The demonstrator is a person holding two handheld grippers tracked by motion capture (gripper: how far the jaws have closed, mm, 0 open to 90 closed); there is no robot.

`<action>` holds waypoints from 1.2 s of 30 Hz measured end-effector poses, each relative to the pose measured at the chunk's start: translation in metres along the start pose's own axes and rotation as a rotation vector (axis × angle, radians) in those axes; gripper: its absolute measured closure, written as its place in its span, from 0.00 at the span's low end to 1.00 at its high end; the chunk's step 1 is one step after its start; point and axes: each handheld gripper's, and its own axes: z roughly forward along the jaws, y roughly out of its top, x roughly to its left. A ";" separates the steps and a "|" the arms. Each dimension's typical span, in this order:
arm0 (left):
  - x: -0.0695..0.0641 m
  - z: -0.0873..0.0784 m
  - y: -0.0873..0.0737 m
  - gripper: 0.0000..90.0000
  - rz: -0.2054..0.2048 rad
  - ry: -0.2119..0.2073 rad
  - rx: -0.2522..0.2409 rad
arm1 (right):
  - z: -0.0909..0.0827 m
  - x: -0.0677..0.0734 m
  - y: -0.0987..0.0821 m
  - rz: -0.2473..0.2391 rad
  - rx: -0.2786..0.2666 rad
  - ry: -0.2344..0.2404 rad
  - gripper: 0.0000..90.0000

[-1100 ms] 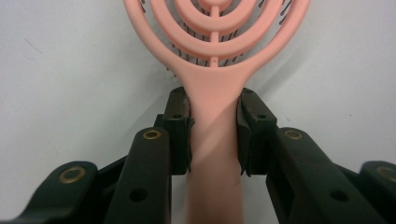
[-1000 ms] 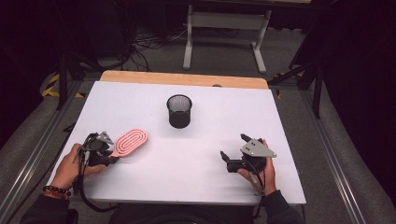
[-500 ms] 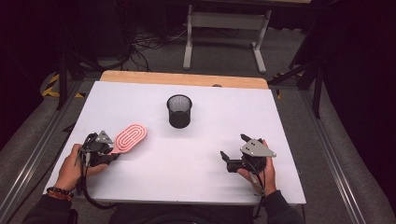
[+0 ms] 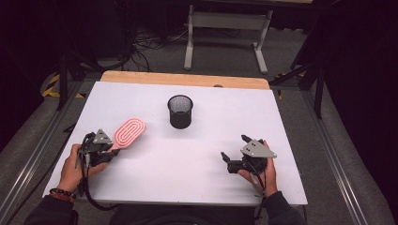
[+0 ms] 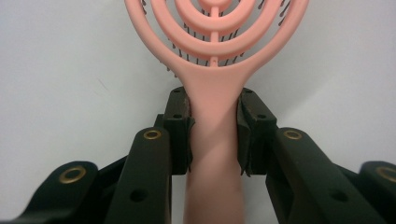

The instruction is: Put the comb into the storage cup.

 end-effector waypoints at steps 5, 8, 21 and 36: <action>-0.002 -0.002 0.000 0.77 -0.030 0.044 -0.091 | 0.001 0.001 0.000 0.001 0.001 -0.002 0.07; -0.002 -0.004 -0.001 0.77 -0.034 0.058 -0.139 | 0.001 0.001 0.000 0.000 -0.001 -0.004 0.07; -0.008 -0.008 0.004 0.77 -0.017 0.095 -0.289 | 0.004 0.001 0.002 -0.006 -0.020 -0.014 0.07; -0.017 -0.016 0.017 0.77 -0.011 0.095 -0.482 | 0.006 -0.004 0.022 0.059 -0.097 0.000 0.05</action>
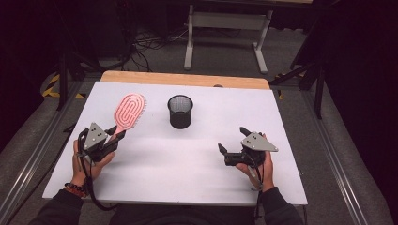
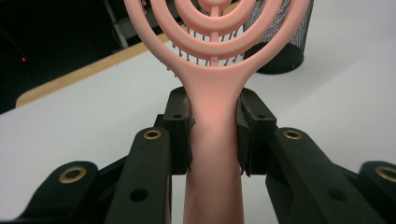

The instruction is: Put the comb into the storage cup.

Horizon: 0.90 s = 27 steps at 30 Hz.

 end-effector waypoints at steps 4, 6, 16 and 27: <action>-0.005 0.004 0.004 0.77 0.019 -0.010 -0.023 | 0.002 0.000 0.007 -0.004 -0.021 -0.001 0.04; -0.007 0.007 0.007 0.77 0.023 -0.016 -0.034 | 0.004 0.000 0.010 -0.003 -0.030 -0.003 0.04; -0.016 0.019 0.021 0.77 0.044 -0.038 -0.100 | 0.009 0.000 0.026 0.030 -0.070 0.007 0.07; -0.043 0.032 0.039 0.77 0.068 -0.071 -0.167 | 0.016 0.008 0.049 0.046 -0.108 0.054 0.05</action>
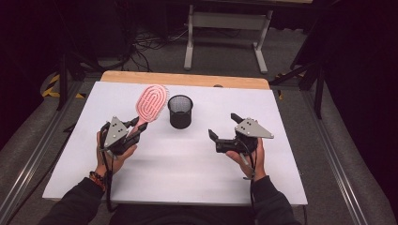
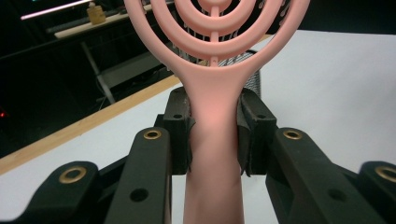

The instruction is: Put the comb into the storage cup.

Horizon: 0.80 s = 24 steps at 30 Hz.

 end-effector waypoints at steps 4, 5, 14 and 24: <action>-0.009 0.006 0.005 0.77 -0.005 -0.018 -0.025 | 0.004 0.005 0.010 0.004 -0.012 0.025 0.05; -0.009 0.006 0.005 0.77 -0.005 -0.018 -0.025 | 0.006 0.008 0.013 0.001 -0.015 0.031 0.05; -0.036 0.027 0.012 0.77 0.032 -0.059 -0.055 | 0.019 0.025 0.028 0.012 -0.045 0.102 0.04; -0.061 0.039 0.013 0.77 0.069 -0.086 -0.073 | 0.032 0.042 0.039 0.042 -0.063 0.172 0.08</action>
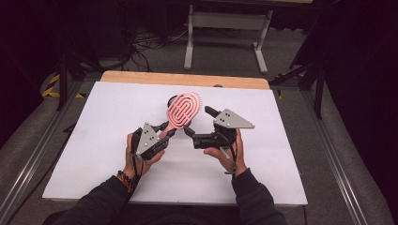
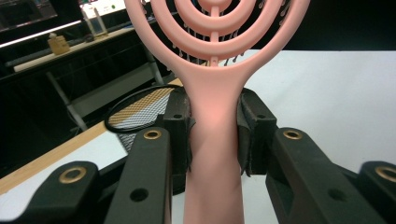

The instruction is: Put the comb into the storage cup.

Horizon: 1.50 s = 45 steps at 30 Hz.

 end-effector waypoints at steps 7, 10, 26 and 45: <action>-0.015 0.003 0.002 0.77 0.052 -0.010 -0.010 | 0.005 -0.001 -0.003 0.030 0.004 -0.005 0.12; -0.020 0.006 0.001 0.77 0.070 -0.015 0.000 | 0.004 -0.001 -0.004 0.045 0.007 -0.009 0.22; -0.023 0.018 -0.009 0.77 0.064 -0.054 0.085 | -0.001 0.002 -0.012 0.166 -0.001 0.073 0.67; -0.025 0.019 -0.010 0.65 0.096 -0.129 0.110 | -0.010 0.019 -0.007 0.054 -0.008 0.097 0.69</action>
